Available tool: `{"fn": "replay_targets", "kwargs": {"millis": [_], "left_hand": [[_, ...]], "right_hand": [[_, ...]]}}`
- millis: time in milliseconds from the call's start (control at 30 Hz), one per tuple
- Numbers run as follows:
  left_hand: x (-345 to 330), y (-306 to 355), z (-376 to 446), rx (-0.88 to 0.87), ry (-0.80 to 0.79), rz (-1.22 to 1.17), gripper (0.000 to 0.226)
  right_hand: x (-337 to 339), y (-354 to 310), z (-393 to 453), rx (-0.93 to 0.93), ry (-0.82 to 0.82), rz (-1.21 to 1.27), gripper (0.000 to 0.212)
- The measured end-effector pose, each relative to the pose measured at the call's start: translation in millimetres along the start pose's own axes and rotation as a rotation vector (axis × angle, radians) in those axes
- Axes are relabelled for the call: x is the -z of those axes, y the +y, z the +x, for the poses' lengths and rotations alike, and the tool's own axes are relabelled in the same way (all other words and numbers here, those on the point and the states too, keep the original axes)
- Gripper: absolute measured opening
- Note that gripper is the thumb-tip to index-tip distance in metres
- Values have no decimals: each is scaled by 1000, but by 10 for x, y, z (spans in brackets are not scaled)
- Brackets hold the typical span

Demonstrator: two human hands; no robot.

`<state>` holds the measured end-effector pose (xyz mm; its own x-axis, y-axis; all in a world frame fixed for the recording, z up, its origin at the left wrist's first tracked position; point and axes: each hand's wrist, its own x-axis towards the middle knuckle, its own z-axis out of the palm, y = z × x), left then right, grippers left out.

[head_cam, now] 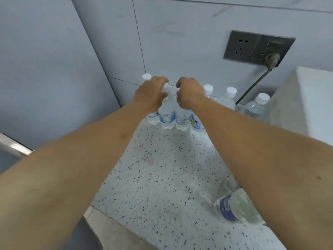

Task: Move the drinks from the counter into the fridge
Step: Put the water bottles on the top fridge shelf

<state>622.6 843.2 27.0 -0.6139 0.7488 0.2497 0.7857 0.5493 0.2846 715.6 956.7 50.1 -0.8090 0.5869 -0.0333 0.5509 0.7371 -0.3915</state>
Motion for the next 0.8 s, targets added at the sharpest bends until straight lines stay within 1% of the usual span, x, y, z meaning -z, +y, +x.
{"fn": "replay_targets", "kwargs": {"millis": [100, 267, 367, 533, 633, 800], "left_hand": [[-31, 41, -184, 69, 37, -101, 29], [-152, 148, -722, 212, 187, -308, 26], [-213, 160, -1128, 299, 226, -420, 25], [-293, 107, -1910, 446, 280, -620, 28], [-259, 151, -2308, 503, 312, -719, 26], [34, 170, -2660, 519, 333, -814, 23]], "right_hand": [[-37, -23, -96, -6, 22, 20, 33], [-211, -110, -442, -28, 89, 132, 24], [-384, -138, -764, -23, 148, 195, 21], [-585, -48, -1393, -26, 202, 317, 27], [-685, -53, -1817, -12, 275, 380, 28], [-694, -117, -2376, -20, 392, 442, 19]]}}
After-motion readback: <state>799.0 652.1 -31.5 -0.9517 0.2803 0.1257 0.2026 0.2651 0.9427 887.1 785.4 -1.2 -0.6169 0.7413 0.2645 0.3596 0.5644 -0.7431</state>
